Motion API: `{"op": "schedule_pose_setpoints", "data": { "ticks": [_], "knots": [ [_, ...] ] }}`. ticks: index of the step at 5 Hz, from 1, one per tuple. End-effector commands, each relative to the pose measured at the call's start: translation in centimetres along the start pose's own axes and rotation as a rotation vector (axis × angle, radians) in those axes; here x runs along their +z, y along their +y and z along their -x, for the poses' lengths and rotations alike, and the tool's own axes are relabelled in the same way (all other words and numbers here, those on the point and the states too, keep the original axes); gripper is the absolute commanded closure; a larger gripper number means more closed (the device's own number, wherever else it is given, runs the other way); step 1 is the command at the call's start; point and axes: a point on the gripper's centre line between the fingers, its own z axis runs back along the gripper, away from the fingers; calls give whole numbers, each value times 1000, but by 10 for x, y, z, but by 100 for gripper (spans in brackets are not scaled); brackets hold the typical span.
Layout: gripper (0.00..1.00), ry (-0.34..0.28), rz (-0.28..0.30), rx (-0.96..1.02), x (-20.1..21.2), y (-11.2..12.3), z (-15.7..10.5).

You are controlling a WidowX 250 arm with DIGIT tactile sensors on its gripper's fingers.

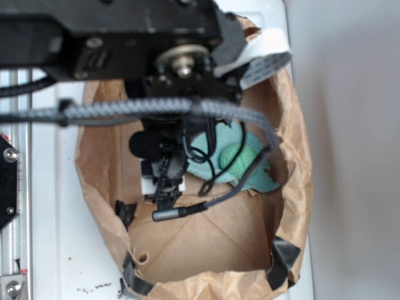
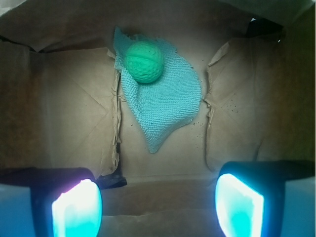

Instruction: Grab the blue cloth.

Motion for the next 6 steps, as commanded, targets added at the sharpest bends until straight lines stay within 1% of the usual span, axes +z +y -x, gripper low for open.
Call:
{"op": "schedule_pose_setpoints", "data": {
  "ticks": [1,2,3,4,5,6],
  "knots": [
    [0,-54,-4,-11,14,-2,-9],
    [0,-54,-4,-11,14,-2,-9],
    [0,-103,-34,-27,-14,-11,-6],
    [0,-167,-19,-44,-35,-17,-5],
    [0,-189,-39,-54,-53,-23,-4],
    [0,-196,-92,-40,-67,-27,-11]
  ]
}}
